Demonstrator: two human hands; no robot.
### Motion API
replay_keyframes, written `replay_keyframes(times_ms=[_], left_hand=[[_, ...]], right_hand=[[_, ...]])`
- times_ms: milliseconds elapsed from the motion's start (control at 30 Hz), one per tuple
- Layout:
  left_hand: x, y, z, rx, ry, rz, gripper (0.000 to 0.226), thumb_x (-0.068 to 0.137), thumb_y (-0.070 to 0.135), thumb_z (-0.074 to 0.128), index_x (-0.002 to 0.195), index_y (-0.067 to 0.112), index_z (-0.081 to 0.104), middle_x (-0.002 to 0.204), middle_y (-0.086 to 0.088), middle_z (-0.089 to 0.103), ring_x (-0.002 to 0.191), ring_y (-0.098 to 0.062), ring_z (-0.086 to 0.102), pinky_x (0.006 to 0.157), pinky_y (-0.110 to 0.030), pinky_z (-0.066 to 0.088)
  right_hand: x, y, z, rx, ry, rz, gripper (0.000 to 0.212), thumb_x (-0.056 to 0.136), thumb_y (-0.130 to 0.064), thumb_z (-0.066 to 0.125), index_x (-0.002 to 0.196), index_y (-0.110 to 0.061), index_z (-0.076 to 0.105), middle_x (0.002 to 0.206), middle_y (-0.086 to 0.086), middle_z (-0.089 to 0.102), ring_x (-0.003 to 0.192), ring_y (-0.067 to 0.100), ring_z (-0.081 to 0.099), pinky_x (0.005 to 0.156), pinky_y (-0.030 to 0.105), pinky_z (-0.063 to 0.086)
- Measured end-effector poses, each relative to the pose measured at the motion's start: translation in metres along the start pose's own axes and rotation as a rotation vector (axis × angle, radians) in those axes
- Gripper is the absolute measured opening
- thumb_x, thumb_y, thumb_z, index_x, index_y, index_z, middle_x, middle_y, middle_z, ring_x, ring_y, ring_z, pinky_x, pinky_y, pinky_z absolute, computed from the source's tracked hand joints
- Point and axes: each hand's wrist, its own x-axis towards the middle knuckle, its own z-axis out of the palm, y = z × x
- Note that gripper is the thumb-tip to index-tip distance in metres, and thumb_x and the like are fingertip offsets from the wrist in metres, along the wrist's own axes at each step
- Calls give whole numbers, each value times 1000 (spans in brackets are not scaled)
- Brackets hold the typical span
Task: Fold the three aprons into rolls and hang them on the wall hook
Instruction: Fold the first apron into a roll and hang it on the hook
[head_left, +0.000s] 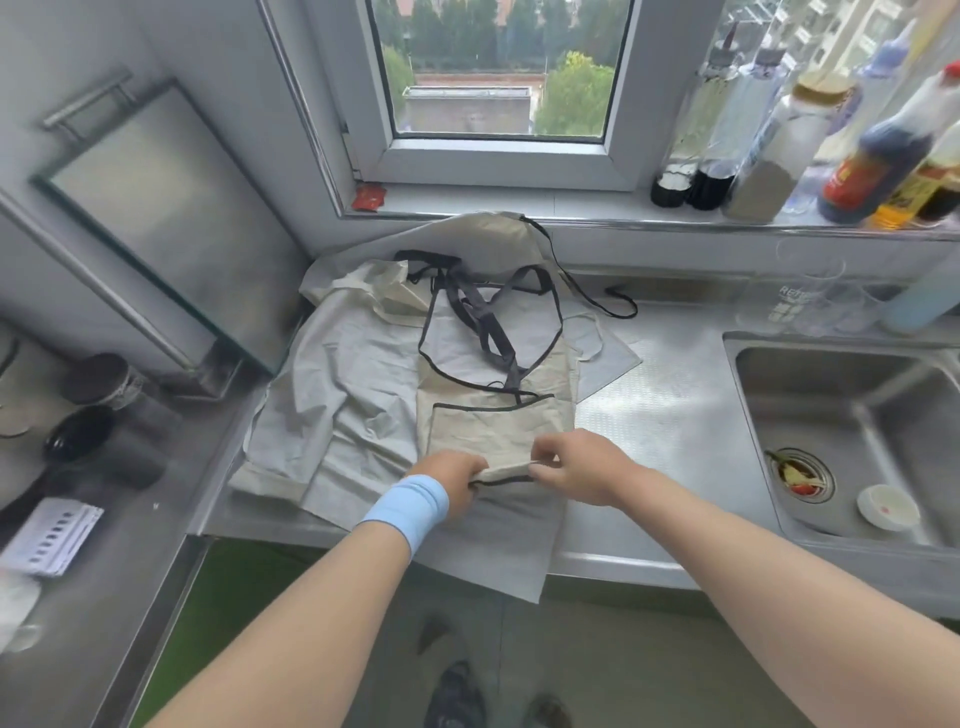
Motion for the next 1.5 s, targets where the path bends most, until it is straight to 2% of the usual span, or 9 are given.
replay_keyframes(times_ms=[167,333,567,800,967,1067,1167,1300,1500], left_hand=[[4,-6,-37,-67,-126,-49,22,81,26,62,66,17,50,65,-3,49,67,-26,47,61,-25,41],[4,-7,-83,-66,-334,-74,31,76,44,73,97,21,71,82,4,63,73,-19,58,70,-28,50],[48,-33,-119,-35,6,-126,15,78,38,69,84,24,64,86,-1,65,80,-22,62,65,-25,42],[113,-58,-107,177,450,-36,44,88,30,56,132,32,48,125,2,54,117,-23,48,96,-34,36],[148,-66,-77,98,377,113,41,95,41,46,134,31,49,138,3,46,127,-21,40,105,-33,28],[166,-74,-63,93,139,113,55,95,52,38,146,33,32,155,-2,27,142,-23,23,114,-38,20],[182,-83,-52,124,-20,47,66,95,60,30,153,36,10,163,-1,-4,149,-24,-5,120,-45,4],[192,-89,-43,163,-39,42,71,94,62,26,154,35,-2,160,-2,-21,148,-24,-17,119,-46,-4],[190,-94,-31,300,60,113,77,94,57,38,153,31,-4,159,-6,-22,147,-27,-19,118,-50,-9]], right_hand=[[-1,3,-29,-71,-270,76,21,66,-30,68,76,-13,63,69,3,65,66,20,59,51,25,40],[9,7,-59,229,-364,167,10,67,-21,72,73,-18,64,63,-5,58,59,13,56,52,21,43],[56,15,-65,603,135,236,25,65,-21,65,88,-11,68,69,6,62,58,18,57,53,32,49],[131,26,-61,432,326,331,28,82,-29,60,110,-25,63,103,-3,68,99,20,62,85,36,51],[178,37,-49,470,433,452,26,93,-18,57,118,-13,57,114,9,66,109,30,58,85,32,42],[195,39,-40,413,460,492,44,94,-17,56,136,-11,42,130,15,55,121,34,50,98,37,39],[200,33,-25,30,544,388,66,86,-18,63,145,-10,34,142,14,42,130,34,41,107,44,36],[197,27,0,-181,251,138,66,92,-38,51,152,-26,27,162,7,14,149,24,9,119,47,15],[186,46,39,-334,86,274,74,85,-64,4,154,-37,-2,162,0,-16,150,20,-11,118,50,-4]])
